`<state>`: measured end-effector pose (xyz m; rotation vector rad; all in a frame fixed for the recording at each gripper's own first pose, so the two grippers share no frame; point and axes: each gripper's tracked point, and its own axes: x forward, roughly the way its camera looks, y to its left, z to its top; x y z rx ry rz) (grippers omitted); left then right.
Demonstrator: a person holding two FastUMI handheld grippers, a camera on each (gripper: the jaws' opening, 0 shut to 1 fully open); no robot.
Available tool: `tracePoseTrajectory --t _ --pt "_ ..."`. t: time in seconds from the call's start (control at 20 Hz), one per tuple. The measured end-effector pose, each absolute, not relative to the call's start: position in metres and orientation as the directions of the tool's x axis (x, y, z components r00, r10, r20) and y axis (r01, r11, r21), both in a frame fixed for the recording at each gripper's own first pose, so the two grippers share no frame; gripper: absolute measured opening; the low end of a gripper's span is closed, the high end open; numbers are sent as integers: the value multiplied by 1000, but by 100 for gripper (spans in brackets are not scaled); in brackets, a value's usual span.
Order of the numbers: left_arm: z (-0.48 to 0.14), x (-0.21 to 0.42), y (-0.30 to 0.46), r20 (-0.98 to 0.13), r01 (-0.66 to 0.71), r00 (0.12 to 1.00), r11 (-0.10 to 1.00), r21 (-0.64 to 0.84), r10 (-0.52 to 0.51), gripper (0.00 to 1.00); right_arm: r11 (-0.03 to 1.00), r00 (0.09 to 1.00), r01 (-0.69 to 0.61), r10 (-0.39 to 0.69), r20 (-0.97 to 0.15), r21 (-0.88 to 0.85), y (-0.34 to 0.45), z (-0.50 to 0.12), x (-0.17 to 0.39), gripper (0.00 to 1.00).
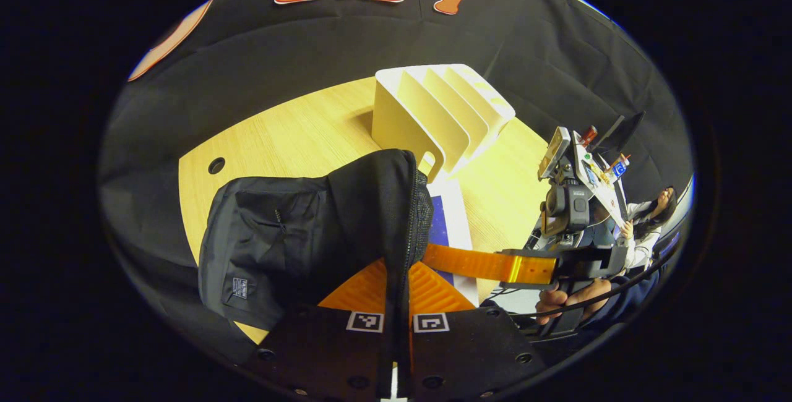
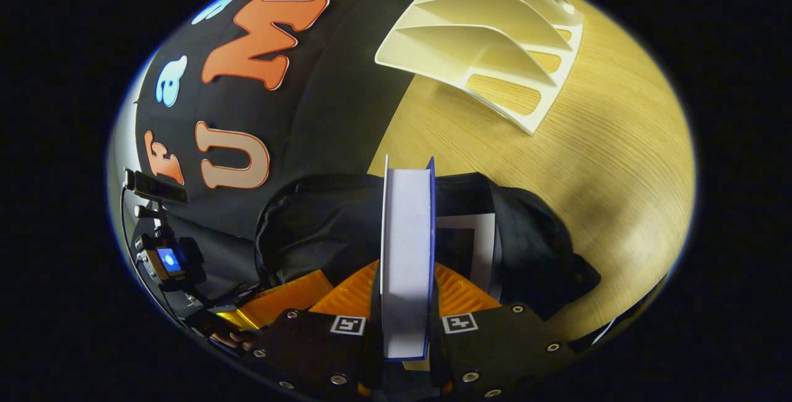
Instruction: Open the schoolbag, grab two books from the bookshelf and put them into the schoolbag.
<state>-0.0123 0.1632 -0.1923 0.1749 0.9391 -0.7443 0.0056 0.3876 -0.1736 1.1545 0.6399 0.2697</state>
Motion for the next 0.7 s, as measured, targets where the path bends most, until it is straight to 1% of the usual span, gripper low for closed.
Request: tracePoseTrajectory --t 0.1,0.15,0.2,0.45,0.5,0.6,0.65,0.7 --pt "-192 -15 161 -784 649 365 741 -173 -503 4 395 787 119 521 -330 911 396 -177 8 31" --pt "-193 -16 159 -785 654 364 737 -168 -502 6 397 781 117 530 -331 911 399 -178 7 31" --pt "-193 -17 159 -786 658 364 735 -163 -500 4 403 777 113 534 -334 908 402 -180 8 31" --pt "-191 -15 154 -783 658 371 736 -159 -500 4 417 751 99 565 -343 904 416 -185 18 33" --pt "-191 -14 154 -783 658 370 736 -159 -500 4 421 741 99 573 -349 902 419 -187 20 34" --pt "-191 -14 154 -779 653 367 738 -173 -508 4 404 696 136 611 -378 904 425 -189 19 37" --pt "-191 -13 155 -778 648 365 740 -182 -511 4 417 663 170 622 -417 893 426 -193 15 38" --pt "-192 -13 156 -778 645 362 741 -189 -513 4 451 623 189 631 -462 872 428 -199 9 44"
